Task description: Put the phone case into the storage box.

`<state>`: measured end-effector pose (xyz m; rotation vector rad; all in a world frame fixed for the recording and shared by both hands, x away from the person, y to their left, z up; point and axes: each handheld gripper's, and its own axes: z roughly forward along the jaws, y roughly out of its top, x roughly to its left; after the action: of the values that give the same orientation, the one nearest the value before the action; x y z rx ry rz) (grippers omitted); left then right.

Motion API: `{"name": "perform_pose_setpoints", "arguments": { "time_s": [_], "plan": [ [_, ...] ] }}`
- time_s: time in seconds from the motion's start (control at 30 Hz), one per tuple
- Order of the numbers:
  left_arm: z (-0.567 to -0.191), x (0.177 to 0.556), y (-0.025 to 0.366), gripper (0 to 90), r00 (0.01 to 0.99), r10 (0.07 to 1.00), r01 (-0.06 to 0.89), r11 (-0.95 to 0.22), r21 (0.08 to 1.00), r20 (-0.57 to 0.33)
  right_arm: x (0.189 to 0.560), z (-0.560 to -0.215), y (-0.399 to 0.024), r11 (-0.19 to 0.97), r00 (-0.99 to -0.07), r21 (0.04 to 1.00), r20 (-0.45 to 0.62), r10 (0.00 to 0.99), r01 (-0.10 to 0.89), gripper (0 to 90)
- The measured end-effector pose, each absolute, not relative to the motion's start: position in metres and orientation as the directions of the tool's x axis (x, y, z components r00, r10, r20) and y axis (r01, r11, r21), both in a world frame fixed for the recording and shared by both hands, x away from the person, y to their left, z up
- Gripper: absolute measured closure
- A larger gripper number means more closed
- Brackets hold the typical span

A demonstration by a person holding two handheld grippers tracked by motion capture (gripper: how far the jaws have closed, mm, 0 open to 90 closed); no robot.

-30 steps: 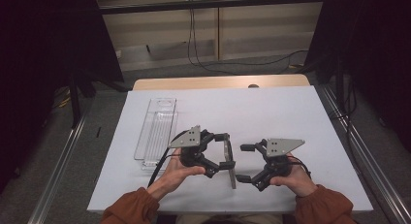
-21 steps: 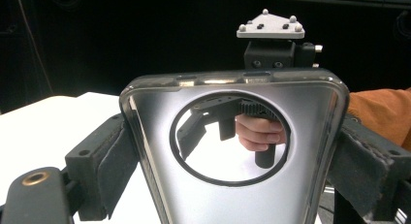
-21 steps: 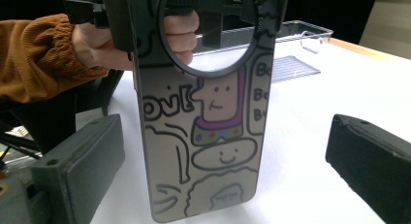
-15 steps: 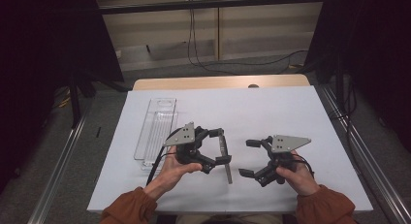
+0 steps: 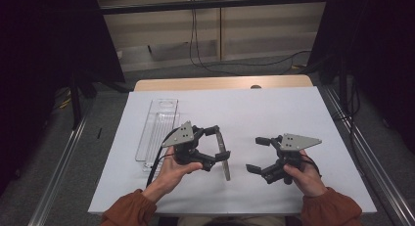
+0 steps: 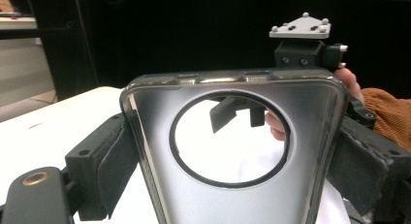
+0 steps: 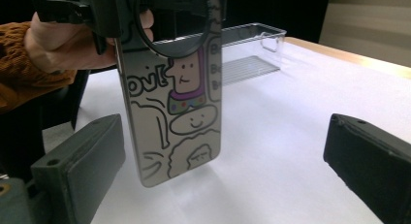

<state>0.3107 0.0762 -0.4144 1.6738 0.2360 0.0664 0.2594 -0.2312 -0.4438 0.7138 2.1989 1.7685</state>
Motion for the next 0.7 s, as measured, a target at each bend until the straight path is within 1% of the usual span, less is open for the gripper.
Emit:
{"name": "perform_pose_setpoints", "arguments": {
  "time_s": [0.03,0.1,0.13,0.17,0.2,0.27,0.43,0.47,0.5,0.53,0.57,0.7],
  "plan": [
    [-0.414,0.31,0.076,11.8,0.972,0.216,0.117,-0.094,0.989,-0.095,0.259,-0.443,-0.232,0.148,-0.848,0.962,0.121,0.516,0.227,0.7],
    [-0.413,0.311,0.078,11.8,0.971,0.218,0.121,-0.09,0.989,-0.099,0.259,-0.442,-0.235,0.143,-0.845,0.964,0.12,0.522,0.226,0.6],
    [-0.413,0.31,0.078,11.8,0.964,0.244,0.125,-0.083,0.989,-0.102,0.258,-0.442,-0.236,0.144,-0.841,0.963,0.119,0.528,0.227,0.7],
    [-0.412,0.311,0.08,11.8,0.967,0.231,0.127,-0.088,0.988,-0.104,0.258,-0.442,-0.237,0.14,-0.839,0.963,0.122,0.53,0.228,0.7],
    [-0.411,0.311,0.08,11.8,0.961,0.26,0.124,-0.088,0.988,-0.097,0.257,-0.442,-0.238,0.14,-0.835,0.963,0.122,0.537,0.23,0.7],
    [-0.41,0.31,0.082,11.8,0.952,0.288,0.13,-0.093,0.987,-0.098,0.256,-0.443,-0.24,0.148,-0.831,0.961,0.116,0.545,0.232,0.7],
    [-0.409,0.311,0.084,11.8,0.943,0.315,0.143,-0.08,0.987,-0.111,0.253,-0.445,-0.244,0.145,-0.812,0.962,0.11,0.573,0.233,0.7],
    [-0.408,0.312,0.086,11.8,0.943,0.315,0.143,-0.098,0.985,-0.106,0.252,-0.445,-0.246,0.145,-0.803,0.961,0.108,0.586,0.235,0.7],
    [-0.408,0.312,0.086,11.8,0.94,0.326,0.134,-0.091,0.987,-0.097,0.251,-0.445,-0.247,0.14,-0.796,0.962,0.107,0.595,0.233,0.7],
    [-0.407,0.31,0.086,11.8,0.926,0.367,0.129,-0.099,0.987,-0.084,0.25,-0.446,-0.249,0.137,-0.792,0.964,0.103,0.601,0.229,0.7],
    [-0.407,0.312,0.087,11.8,0.937,0.338,0.131,-0.098,0.986,-0.091,0.249,-0.447,-0.25,0.133,-0.785,0.966,0.097,0.611,0.223,0.7],
    [-0.406,0.311,0.089,11.8,0.925,0.373,0.126,-0.101,0.987,-0.08,0.244,-0.45,-0.258,0.127,-0.752,0.965,0.093,0.652,0.23,0.3]
  ]
}}
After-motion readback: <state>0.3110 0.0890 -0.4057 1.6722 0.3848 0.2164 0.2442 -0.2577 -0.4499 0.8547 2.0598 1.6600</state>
